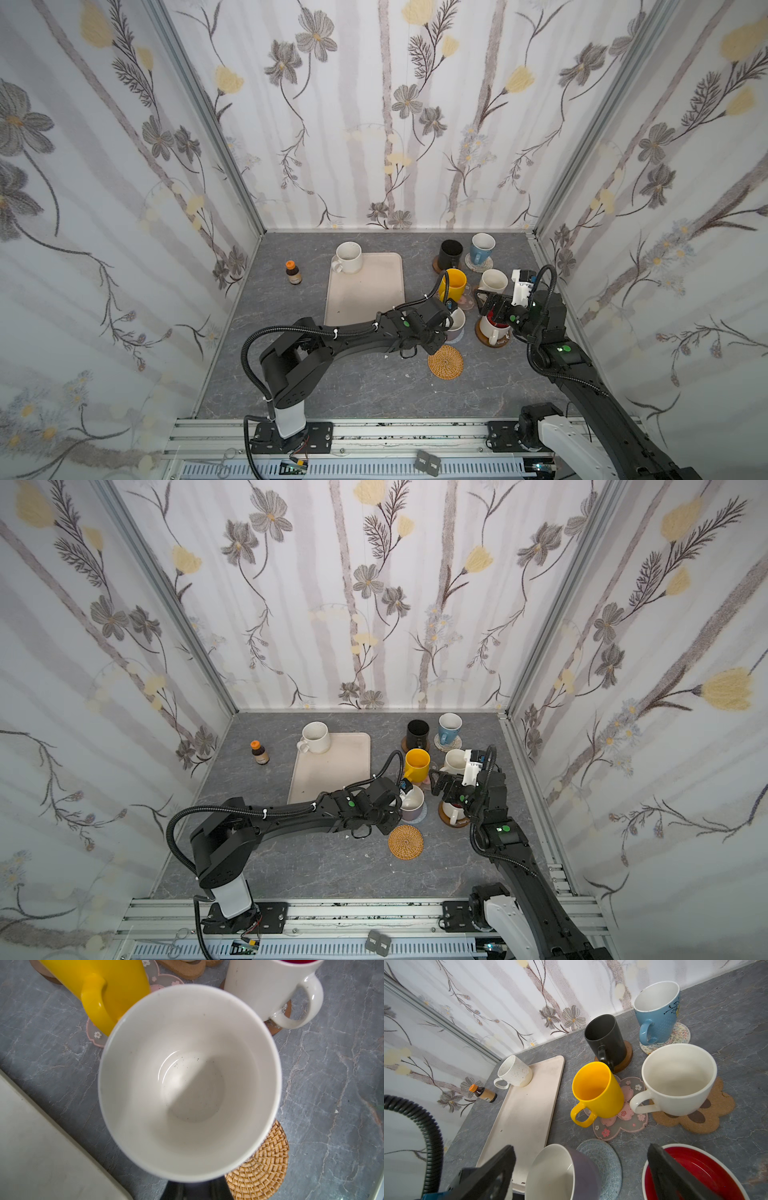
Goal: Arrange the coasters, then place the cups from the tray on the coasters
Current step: 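Lower the lilac mug onto the light-blue woven coaster and open the left gripper, then draw the left gripper back over the tray while the right gripper moves toward the tray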
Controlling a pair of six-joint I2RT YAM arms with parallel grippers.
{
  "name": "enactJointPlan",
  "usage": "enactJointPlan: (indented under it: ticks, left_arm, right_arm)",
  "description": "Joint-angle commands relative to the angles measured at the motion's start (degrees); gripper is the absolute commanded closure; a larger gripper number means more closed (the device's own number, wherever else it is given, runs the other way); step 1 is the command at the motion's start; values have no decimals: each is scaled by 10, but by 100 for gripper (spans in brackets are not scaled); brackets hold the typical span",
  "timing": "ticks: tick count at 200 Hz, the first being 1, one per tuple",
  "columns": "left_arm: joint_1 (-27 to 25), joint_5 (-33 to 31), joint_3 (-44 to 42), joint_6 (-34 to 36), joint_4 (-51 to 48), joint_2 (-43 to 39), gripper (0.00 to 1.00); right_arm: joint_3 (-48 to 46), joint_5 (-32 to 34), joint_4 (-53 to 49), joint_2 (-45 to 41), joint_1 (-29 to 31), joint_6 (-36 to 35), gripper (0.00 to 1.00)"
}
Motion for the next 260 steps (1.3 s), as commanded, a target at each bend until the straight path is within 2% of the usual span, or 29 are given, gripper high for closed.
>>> enactJointPlan:
  ticks: [1, 90, 99, 113, 120, 177, 201, 212, 260]
  left_arm:
    - [-1, -3, 14, 17, 42, 11, 100]
    - [3, -18, 31, 7, 40, 45, 100]
    - [3, -20, 31, 5, 40, 44, 92]
    - [3, -23, 30, 4, 39, 41, 69]
    - [3, -22, 29, 4, 39, 40, 61]
    - [3, -41, 31, -2, 40, 29, 27]
    - [3, -64, 26, -3, 39, 0, 11]
    - [4, -72, 18, -3, 39, -21, 9]
    - [16, -95, -37, -32, 31, -113, 13]
  right_arm:
    - [-4, -7, 38, 5, -1, 1, 1]
    - [-10, -8, 41, 1, -2, 3, 1]
    - [-10, -9, 41, 0, -2, 4, 1]
    - [-10, -9, 41, -1, -2, 4, 1]
    - [-10, -9, 40, -2, -2, 5, 1]
    - [-13, -2, 32, -13, -2, 7, 1]
    - [-8, 1, 23, -21, -2, 4, 1]
    - [-7, 4, 19, -23, -3, 3, 1]
    - [4, -12, 15, -25, -2, 0, 2]
